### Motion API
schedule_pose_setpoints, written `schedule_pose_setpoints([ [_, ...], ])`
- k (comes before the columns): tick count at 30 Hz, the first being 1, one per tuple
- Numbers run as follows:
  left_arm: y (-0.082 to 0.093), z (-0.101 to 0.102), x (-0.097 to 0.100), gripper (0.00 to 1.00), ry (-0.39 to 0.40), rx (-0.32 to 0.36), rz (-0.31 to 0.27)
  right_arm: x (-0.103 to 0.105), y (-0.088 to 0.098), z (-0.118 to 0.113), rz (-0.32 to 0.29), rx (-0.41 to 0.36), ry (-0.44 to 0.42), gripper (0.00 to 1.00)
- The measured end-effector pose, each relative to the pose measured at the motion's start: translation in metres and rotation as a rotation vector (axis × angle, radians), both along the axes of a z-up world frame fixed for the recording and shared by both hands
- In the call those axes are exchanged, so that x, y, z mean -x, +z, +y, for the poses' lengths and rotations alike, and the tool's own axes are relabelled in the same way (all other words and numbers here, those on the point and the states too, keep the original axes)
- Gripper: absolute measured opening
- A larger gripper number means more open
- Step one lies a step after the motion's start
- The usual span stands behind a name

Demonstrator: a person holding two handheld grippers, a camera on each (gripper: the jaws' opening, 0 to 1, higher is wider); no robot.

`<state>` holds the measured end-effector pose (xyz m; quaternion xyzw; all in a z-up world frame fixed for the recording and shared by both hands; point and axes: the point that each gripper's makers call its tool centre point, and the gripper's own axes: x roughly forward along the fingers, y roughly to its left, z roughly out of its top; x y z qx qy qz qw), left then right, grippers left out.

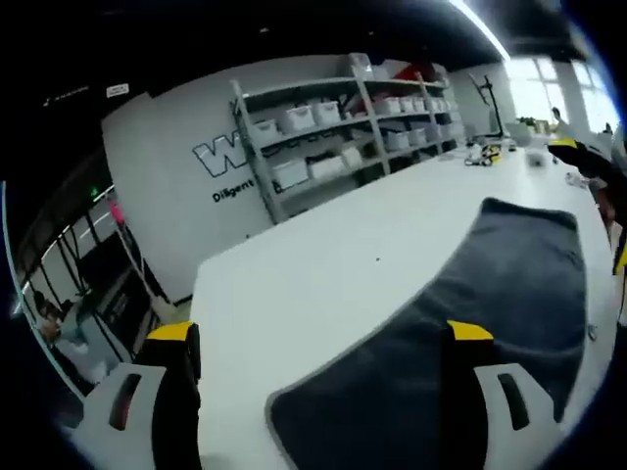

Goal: Open the folded towel by lifting each exposed corner and separating the folded layers until the towel lies flat within the target outline without major curled edges

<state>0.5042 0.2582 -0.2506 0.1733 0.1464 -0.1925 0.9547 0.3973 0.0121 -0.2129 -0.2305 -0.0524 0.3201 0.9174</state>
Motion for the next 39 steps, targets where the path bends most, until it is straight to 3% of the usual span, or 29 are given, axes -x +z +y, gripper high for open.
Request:
schedule_pose_setpoints([
  [2, 0.008, -0.005, 0.004, 1.00, 0.002, 0.032, -0.034, -0.004, 0.007, -0.024, -0.014, -0.012, -0.029, 1.00],
  [4, 0.013, -0.010, 0.005, 1.00, -0.003, 0.037, -0.064, -0.007, 0.008, -0.052, 0.013, -0.029, -0.062, 1.00],
  [8, 0.014, -0.014, 0.009, 1.00, 0.015, 0.028, -0.076, -0.019, 0.019, -0.106, 0.004, -0.060, -0.142, 1.00],
  [11, 0.011, -0.014, 0.015, 1.00, 0.004, 0.005, -0.064, -0.020, 0.022, -0.136, -0.004, -0.058, -0.176, 0.99],
  [13, 0.002, -0.013, 0.021, 1.00, -0.034, -0.030, -0.014, -0.024, 0.024, -0.156, -0.006, -0.061, -0.204, 0.99],
  [16, 0.010, 0.003, 0.007, 1.00, -0.024, 0.025, -0.012, -0.028, 0.027, -0.183, -0.008, -0.065, -0.242, 0.99],
  [20, 0.022, 0.015, -0.002, 1.00, -0.011, 0.067, -0.063, -0.034, 0.031, -0.215, -0.016, -0.088, -0.280, 0.99],
  [28, -0.020, 0.032, -0.024, 0.97, 0.010, 0.043, -0.013, -0.054, 0.012, -0.287, 0.025, -0.117, -0.379, 0.98],
  [31, -0.026, 0.039, -0.039, 0.95, 0.038, 0.101, -0.040, -0.062, 0.008, -0.305, 0.024, -0.140, -0.391, 0.96],
  [35, -0.039, 0.050, -0.044, 0.96, 0.073, 0.103, -0.018, -0.078, -0.002, -0.314, 0.054, -0.153, -0.396, 0.95],
  [39, -0.051, 0.060, -0.046, 0.97, 0.091, 0.082, -0.003, -0.090, -0.016, -0.321, 0.078, -0.114, -0.403, 0.95],
])
